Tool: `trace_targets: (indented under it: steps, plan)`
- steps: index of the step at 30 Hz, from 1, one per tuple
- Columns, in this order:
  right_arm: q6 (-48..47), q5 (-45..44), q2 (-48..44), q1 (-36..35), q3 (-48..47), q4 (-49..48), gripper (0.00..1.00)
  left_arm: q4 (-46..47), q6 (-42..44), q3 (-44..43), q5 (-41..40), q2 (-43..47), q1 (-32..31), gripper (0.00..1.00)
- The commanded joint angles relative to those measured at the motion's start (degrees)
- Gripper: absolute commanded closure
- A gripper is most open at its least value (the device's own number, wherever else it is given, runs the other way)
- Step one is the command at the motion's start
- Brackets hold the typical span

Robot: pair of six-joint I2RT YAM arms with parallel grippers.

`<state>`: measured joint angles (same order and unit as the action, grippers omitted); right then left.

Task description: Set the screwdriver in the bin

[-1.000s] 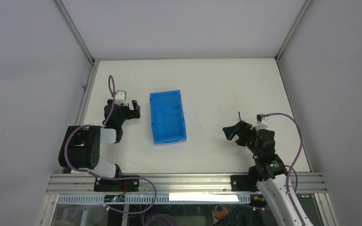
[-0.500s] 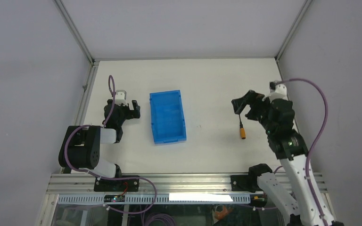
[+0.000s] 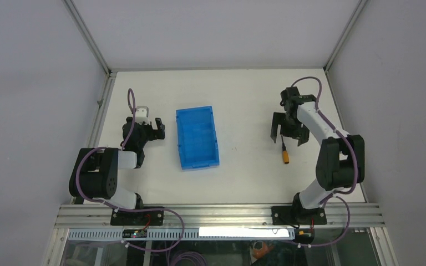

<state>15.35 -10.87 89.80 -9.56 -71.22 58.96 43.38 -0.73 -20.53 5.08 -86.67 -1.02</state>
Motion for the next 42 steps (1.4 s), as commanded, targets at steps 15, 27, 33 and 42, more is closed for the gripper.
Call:
trace_targets:
  steps: [15, 27, 33, 42]
  plan:
    - [-4.40, 3.38, 15.48, 3.47, 2.51, -4.49, 1.00, 3.75, -0.15, -0.91, 1.05, 0.33, 0.31, 0.01]
    - [-4.68, 5.90, 11.11, 2.50, -24.25, 25.92, 1.00, 3.80, -0.15, -0.91, 0.98, 0.29, 0.31, 0.01]
    - [-1.70, 10.24, 9.82, -0.10, -29.89, 27.33, 1.00, 3.73, -0.17, -0.91, 0.98, 0.33, 0.31, 0.01]
    - [14.39, 22.17, 6.47, -20.31, -26.07, 2.27, 1.00, 3.75, -0.15, -0.91, 1.03, 0.32, 0.31, 0.01]
